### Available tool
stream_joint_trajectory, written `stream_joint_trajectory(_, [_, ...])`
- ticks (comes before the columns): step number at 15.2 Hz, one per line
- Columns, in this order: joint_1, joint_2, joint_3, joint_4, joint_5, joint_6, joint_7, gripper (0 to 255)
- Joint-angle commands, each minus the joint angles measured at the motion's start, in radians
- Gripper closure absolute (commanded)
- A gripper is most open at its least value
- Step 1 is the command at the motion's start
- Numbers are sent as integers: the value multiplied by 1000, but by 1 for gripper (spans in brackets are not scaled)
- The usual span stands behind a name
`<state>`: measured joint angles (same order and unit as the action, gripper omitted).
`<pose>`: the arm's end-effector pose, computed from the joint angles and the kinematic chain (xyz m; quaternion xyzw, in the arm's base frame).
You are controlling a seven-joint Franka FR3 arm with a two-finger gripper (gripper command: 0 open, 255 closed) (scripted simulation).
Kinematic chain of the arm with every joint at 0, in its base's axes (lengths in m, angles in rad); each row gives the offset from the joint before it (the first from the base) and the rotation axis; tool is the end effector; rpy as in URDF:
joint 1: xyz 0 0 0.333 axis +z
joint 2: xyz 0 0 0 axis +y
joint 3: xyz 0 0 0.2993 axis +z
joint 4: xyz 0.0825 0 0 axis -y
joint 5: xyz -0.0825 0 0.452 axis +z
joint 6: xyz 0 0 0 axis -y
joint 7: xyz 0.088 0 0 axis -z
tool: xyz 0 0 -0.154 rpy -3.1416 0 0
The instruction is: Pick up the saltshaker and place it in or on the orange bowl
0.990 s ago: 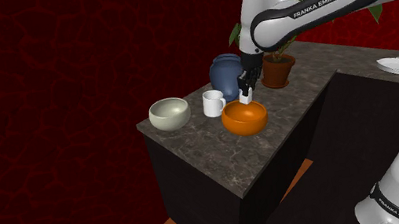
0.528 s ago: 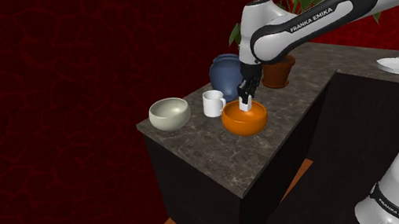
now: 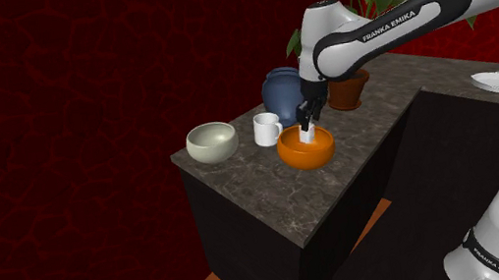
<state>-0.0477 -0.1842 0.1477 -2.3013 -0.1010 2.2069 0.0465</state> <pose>0.5551 0.0470 0.3319 0.9960 0.0542 0.0473 0.0521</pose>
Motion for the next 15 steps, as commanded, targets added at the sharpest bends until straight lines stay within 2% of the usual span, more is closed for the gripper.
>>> stream_joint_trajectory(1, [0, 0, 0, 0, 0, 0, 0, 0])
stream_joint_trajectory(5, [0, 0, 0, 0, 0, 0, 0, 0])
stream_joint_trajectory(9, [7, -56, 2, 73, 17, -128, -11, 0])
stream_joint_trajectory(15, [7, -56, 2, 73, 17, -129, -11, 0])
